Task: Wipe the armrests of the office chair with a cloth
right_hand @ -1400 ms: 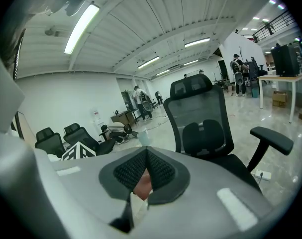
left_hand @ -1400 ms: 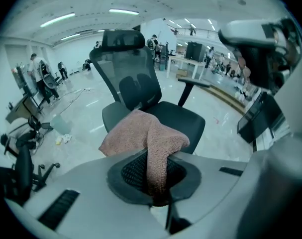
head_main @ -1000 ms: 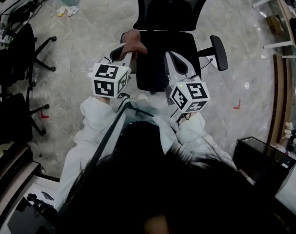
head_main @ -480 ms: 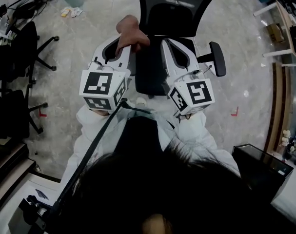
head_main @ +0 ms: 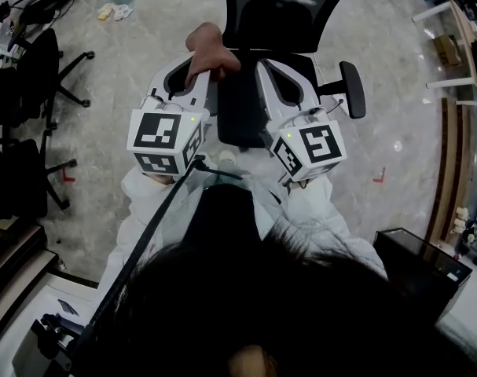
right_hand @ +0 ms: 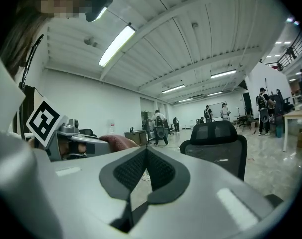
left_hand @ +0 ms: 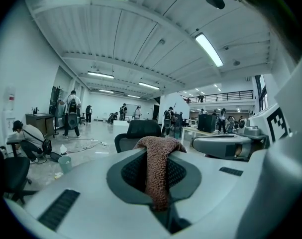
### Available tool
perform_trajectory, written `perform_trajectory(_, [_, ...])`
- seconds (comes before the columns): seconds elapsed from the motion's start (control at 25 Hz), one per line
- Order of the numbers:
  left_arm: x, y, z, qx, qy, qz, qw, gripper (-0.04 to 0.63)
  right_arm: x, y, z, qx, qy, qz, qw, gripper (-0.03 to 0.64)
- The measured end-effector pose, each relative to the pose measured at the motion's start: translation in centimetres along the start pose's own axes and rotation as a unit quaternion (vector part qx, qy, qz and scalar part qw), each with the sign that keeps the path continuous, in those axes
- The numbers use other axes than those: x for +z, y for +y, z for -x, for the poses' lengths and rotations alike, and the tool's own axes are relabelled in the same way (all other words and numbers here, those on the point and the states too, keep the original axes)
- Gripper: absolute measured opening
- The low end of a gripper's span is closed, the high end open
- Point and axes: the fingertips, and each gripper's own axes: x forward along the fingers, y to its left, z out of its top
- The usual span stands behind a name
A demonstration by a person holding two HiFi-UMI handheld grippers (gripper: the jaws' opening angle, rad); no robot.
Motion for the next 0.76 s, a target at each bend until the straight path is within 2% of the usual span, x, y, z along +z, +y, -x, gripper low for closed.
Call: perform_trajectory(0.76, [-1.1,-1.5,-0.2,-0.009,0.010,-0.004,0.9999,0.025,-0.9,-0.7,1.2,-0.007,0.002,-0.014,1.000,0.000])
